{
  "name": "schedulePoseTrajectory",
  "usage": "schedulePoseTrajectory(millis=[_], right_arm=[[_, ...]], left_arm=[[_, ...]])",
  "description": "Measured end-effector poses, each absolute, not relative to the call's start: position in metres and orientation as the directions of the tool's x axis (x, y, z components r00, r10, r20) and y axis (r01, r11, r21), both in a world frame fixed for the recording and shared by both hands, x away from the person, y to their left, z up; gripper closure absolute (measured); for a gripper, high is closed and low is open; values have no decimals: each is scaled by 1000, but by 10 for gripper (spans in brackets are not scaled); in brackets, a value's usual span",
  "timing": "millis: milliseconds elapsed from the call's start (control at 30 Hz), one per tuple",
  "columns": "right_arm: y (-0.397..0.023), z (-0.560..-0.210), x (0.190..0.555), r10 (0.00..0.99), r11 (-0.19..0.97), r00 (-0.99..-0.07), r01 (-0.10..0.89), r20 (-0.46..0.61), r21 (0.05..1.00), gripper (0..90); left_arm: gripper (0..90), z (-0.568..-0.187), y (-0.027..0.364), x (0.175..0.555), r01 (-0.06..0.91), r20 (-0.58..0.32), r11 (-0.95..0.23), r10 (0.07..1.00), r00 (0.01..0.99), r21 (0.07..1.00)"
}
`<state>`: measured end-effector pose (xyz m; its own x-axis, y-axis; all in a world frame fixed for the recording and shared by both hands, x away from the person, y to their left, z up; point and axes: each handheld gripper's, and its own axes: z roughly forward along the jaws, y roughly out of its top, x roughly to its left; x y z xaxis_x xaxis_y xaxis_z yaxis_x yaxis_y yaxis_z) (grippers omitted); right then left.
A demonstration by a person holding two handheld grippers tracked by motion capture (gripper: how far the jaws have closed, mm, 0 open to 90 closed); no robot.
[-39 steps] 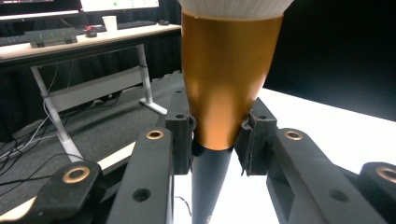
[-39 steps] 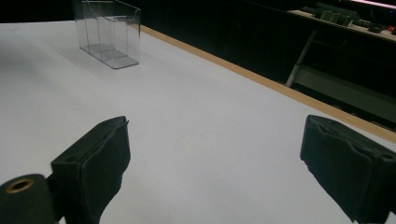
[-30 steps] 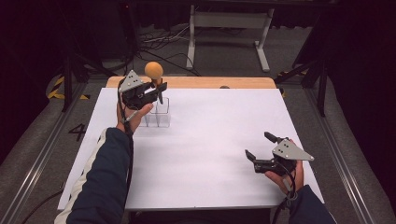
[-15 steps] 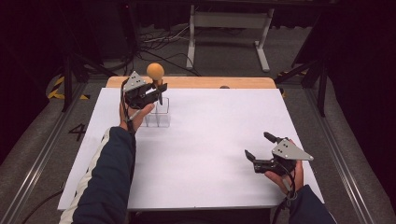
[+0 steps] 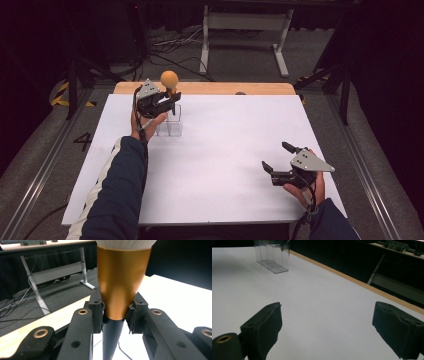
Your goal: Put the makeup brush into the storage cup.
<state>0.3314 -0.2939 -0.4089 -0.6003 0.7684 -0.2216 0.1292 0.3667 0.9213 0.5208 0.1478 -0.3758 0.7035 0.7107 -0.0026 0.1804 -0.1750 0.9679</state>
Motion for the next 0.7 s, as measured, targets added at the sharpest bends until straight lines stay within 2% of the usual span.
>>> schedulePoseTrajectory(millis=[700], right_arm=[[-292, -410, 332, 758, 382, -612, 137, -225, 914, 93]], left_arm=[[699, -399, 147, 513, 200, -14, -184, 701, 713, 962]])
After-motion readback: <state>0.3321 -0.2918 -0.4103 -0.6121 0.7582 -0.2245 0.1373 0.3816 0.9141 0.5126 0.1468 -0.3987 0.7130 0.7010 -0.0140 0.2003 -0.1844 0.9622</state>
